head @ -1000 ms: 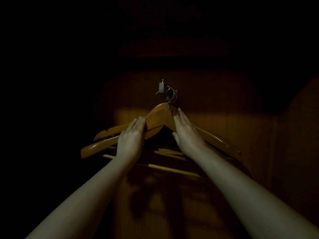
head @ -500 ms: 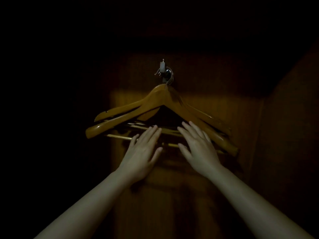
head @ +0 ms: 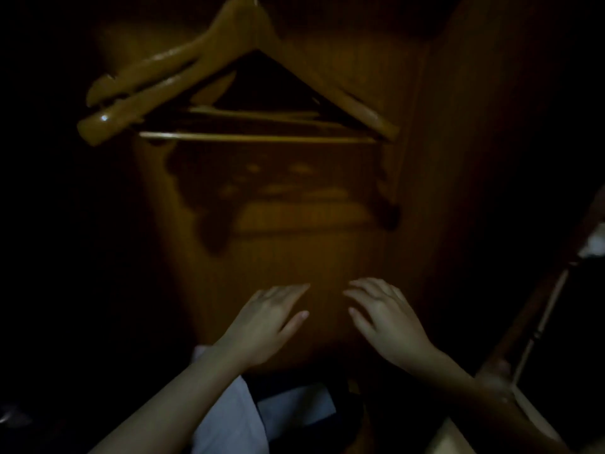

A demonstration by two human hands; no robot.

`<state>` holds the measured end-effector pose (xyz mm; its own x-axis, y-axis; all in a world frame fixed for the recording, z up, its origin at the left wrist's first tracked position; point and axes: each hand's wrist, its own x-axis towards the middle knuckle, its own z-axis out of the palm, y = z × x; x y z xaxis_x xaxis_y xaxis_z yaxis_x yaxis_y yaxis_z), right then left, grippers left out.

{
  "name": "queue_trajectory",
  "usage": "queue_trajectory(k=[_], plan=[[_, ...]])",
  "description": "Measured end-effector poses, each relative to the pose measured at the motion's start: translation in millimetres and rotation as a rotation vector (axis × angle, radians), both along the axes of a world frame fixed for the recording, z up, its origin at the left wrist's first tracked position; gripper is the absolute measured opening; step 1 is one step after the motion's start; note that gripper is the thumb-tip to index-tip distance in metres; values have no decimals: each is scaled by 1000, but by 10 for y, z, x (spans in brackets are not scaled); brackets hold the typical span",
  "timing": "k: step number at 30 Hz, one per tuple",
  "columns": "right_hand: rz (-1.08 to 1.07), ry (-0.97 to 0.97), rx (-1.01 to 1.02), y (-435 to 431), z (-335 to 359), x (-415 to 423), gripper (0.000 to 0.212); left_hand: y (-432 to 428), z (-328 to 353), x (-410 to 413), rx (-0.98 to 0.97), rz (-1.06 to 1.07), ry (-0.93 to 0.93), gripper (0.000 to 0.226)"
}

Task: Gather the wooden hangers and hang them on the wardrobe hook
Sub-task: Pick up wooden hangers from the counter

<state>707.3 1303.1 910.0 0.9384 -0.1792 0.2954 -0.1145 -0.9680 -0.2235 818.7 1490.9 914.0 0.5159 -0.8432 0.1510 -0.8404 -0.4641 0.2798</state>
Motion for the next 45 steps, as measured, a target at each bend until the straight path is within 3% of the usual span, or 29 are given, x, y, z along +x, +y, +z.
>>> queue_trajectory(k=[6, 10, 13, 21, 26, 35, 41, 45], plan=[[-245, 314, 211, 299, -669, -879, 37, 204, -928, -363, 122, -123, 220, 47], [-442, 417, 277, 424, -1216, -1610, 35, 298, -1492, -672, 232, -210, 358, 53], [-594, 461, 375, 532, -1559, -2218, 29, 315, -1791, -973, 297, -241, 430, 37], [-954, 632, 688, 947, -2313, -3837, 31, 187, -2418, -2006, 540, -392, 595, 28], [-1157, 696, 898, 1107, -2629, -4902, 31, -40, -2730, -2682, 667, -377, 681, 19], [-1407, 633, 1255, 1331, -2975, -6445, 30, -306, -3243, -3651, 844, -164, 775, 11], [-1500, 508, 1475, 1275, -3118, -6893, 23, -594, -3374, -4288, 986, -206, 735, 31], [-1535, 497, 1513, 1017, -3163, -7018, 20, -1057, -3357, -4447, 1018, -248, 729, 29]])
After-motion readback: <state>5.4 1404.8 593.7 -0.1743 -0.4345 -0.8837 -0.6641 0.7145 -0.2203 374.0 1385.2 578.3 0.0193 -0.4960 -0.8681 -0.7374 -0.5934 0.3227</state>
